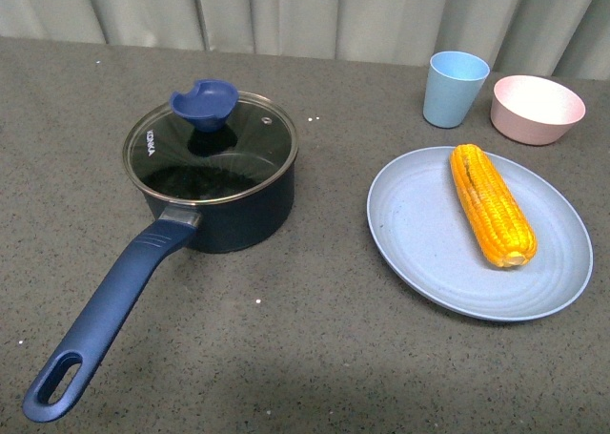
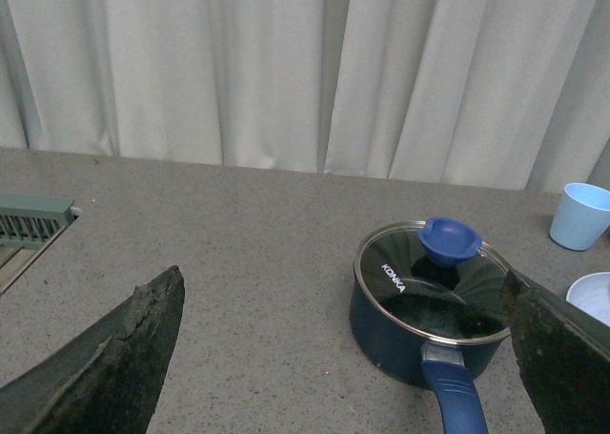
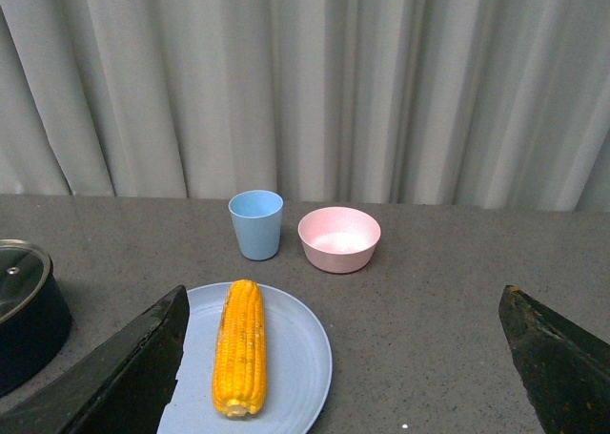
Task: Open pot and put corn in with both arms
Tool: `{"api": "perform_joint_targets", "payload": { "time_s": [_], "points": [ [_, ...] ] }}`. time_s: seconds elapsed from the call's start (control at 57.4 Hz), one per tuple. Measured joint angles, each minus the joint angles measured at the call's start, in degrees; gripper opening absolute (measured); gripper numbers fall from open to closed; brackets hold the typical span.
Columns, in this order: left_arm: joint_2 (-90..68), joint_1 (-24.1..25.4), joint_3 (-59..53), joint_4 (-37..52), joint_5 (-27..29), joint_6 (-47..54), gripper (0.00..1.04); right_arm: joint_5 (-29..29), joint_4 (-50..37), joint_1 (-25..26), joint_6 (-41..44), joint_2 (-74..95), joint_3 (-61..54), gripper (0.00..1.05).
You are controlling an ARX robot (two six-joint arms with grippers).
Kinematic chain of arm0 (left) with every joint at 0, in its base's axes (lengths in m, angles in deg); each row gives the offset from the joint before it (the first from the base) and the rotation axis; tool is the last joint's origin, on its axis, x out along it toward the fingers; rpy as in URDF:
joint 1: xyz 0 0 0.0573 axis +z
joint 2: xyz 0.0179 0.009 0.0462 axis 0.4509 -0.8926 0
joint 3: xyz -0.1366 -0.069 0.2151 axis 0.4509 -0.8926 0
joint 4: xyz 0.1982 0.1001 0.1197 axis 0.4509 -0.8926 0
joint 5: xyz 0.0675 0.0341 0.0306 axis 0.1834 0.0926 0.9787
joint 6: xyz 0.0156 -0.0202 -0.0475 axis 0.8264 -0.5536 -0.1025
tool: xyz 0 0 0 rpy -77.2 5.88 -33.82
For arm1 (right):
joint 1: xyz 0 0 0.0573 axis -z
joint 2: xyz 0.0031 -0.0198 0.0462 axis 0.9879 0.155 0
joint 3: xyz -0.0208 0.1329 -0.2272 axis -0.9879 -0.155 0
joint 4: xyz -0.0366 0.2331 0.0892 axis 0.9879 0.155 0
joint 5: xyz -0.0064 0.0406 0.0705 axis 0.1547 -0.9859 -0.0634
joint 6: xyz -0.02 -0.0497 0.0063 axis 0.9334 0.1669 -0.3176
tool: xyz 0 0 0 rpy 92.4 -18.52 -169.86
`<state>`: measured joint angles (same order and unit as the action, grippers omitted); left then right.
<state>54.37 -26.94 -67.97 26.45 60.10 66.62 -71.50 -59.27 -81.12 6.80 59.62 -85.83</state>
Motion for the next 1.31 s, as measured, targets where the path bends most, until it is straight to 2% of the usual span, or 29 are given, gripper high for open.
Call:
{"api": "perform_joint_targets", "payload": {
  "time_s": [0.645,0.68,0.732,0.767,0.889,1.011,1.063,1.15,1.307],
  "points": [
    [0.00,0.00,0.00,0.00,0.02,0.00,0.98,0.02,0.00,0.00,0.00,0.00,0.00,0.95],
    [-0.46,-0.66,0.13,-0.61,2.10,-0.26,0.98,0.00,0.00,0.00,0.00,0.00,0.00,0.95],
    [-5.03,-3.98,1.55,-4.13,13.62,-2.32,0.98,0.00,0.00,0.00,0.00,0.00,0.00,0.95],
    [-8.13,-4.74,1.77,-3.54,16.59,-2.91,0.98,0.04,0.00,-0.02,0.00,-0.02,0.00,0.95],
    [-21.29,-5.20,2.23,7.54,14.43,-4.70,0.98,0.00,0.00,0.00,0.00,-0.02,0.00,0.95],
    [-39.89,-5.84,5.35,24.76,10.36,-7.19,0.98,0.02,0.00,0.00,0.00,-0.02,0.00,0.95],
    [-49.62,-6.56,7.82,32.81,10.32,-8.07,0.98,0.00,0.00,0.00,0.00,-0.02,0.00,0.95],
    [-62.25,-7.80,12.22,40.63,8.39,-10.25,0.98,0.00,0.00,0.00,0.00,-0.02,0.00,0.95],
    [-78.62,-10.78,20.15,46.62,5.95,-11.45,0.98,0.00,0.00,0.00,0.00,-0.02,0.00,0.95]
  ]
}}
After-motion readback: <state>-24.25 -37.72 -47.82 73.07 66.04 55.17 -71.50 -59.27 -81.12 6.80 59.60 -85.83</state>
